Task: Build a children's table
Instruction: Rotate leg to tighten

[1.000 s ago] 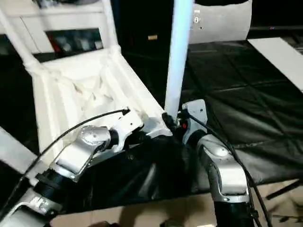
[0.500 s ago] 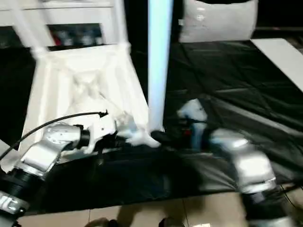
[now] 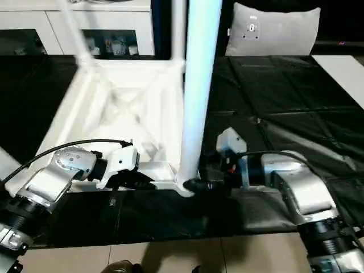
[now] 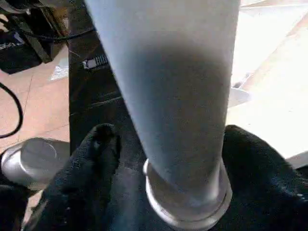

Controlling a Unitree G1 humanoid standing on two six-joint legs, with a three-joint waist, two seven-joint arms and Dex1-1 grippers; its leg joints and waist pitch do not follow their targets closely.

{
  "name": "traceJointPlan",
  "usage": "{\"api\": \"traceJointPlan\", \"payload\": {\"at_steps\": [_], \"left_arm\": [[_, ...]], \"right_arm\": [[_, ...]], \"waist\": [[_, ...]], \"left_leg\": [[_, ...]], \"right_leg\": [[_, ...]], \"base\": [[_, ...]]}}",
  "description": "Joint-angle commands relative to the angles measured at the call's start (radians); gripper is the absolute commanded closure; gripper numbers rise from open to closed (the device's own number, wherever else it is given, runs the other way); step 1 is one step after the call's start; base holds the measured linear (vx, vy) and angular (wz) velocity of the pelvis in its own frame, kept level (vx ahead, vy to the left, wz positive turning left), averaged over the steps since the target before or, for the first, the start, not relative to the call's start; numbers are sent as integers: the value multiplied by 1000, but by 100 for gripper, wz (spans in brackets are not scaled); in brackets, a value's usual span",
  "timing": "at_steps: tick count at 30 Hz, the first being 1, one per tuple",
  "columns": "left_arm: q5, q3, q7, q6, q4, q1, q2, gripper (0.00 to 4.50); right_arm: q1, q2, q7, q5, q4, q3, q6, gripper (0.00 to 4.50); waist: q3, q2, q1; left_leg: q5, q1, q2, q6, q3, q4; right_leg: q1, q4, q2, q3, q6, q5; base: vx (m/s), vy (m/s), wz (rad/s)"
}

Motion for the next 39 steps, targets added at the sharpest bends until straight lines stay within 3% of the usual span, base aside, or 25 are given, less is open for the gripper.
{"api": "traceJointPlan", "payload": {"at_steps": [1,8,11,14,16,19,21,24,26,31,32,34,35,37,38,39], "left_arm": [[9,-21,2,-23,-4,-32,-16,450],[8,-19,-1,-34,7,-39,-18,450],[0,-8,1,-18,8,-36,-18,450],[6,-5,16,-5,16,-32,-16,450],[17,-5,42,1,27,-29,-21,450],[19,0,86,36,20,-22,-44,450],[11,18,132,94,6,-22,-68,450],[11,43,209,154,1,-29,-102,450],[13,61,264,195,-5,-34,-126,450],[17,108,410,329,-59,-35,-205,450],[18,112,422,345,-69,-34,-214,450],[26,99,428,359,-103,-21,-227,450],[26,99,428,359,-103,-21,-227,450],[32,81,413,329,-105,-12,-219,450],[32,81,413,329,-105,-12,-219,450],[38,69,403,312,-102,-7,-205,450]], "right_arm": [[-10,13,18,1,-1,42,-1,133],[4,39,4,14,22,53,-8,181],[15,71,-15,45,7,32,33,208],[32,84,-58,47,-18,38,75,235],[49,103,-124,35,-38,41,110,241],[55,187,-279,16,-52,5,172,244],[37,259,-405,-10,-49,-23,222,244],[0,350,-569,-42,-18,-60,277,244],[-13,394,-663,-72,-5,-67,284,244],[-17,522,-855,-96,16,-118,312,245],[-15,528,-855,-95,16,-119,309,189],[-1,525,-850,-117,-2,-100,259,176],[-1,525,-850,-117,-2,-100,259,173],[1,495,-827,-102,-53,-112,263,149],[1,495,-827,-102,-53,-112,263,137],[-2,454,-806,-109,-87,-107,270,131]], "waist": [[-80,-5,-6],[-86,-7,2],[-85,-9,4],[-80,0,1],[-77,0,-1],[-67,-2,-10],[-59,-4,-21],[-56,-3,-43],[-56,-2,-59],[-61,0,-80],[-63,-1,-80],[-67,-10,-78],[-67,-8,-77],[-69,-20,-77],[-69,-17,-74],[-71,-20,-72]], "left_leg": [[-56,16,85,88,-25,-70],[-39,13,85,96,-25,-67],[-28,13,85,101,-25,-66],[-35,14,84,96,-25,-68],[-60,14,84,85,-25,-71],[-156,18,80,36,-27,-79],[-229,20,78,-12,-34,-88],[-280,13,73,-43,-45,-92],[-299,18,72,-50,-45,-90],[-293,14,73,-43,-45,-95],[-287,17,75,-41,-43,-94],[-243,13,76,-17,-35,-91],[-231,11,75,-10,-35,-90],[-182,11,72,17,-28,-86],[-171,10,71,24,-29,-84],[-150,12,72,36,-26,-82]], "right_leg": [[54,-57,-83,50,-289,-52],[57,-52,-84,49,-296,-14],[57,-50,-83,48,-297,-9],[53,-53,-80,49,-291,-24],[53,-58,-81,50,-285,-54],[49,-76,-82,52,-253,-211],[43,-88,-82,52,-204,-376],[41,-98,-83,47,-147,-497],[32,-103,-80,48,-130,-521],[33,-102,-75,47,-146,-436],[32,-101,-76,49,-153,-411],[37,-95,-75,53,-184,-308],[39,-93,-75,53,-186,-296],[40,-93,-73,54,-191,-252],[42,-91,-75,55,-191,-246],[43,-91,-74,54,-191,-236]], "base": [[0,0,0],[0,0,0],[0,0,0],[0,0,0],[0,0,0],[0,0,0],[-26,-4,-2],[-53,0,-7],[-27,4,-5],[0,0,0],[0,0,0],[0,0,0],[0,0,0],[0,0,0],[0,0,0],[0,0,0]]}}
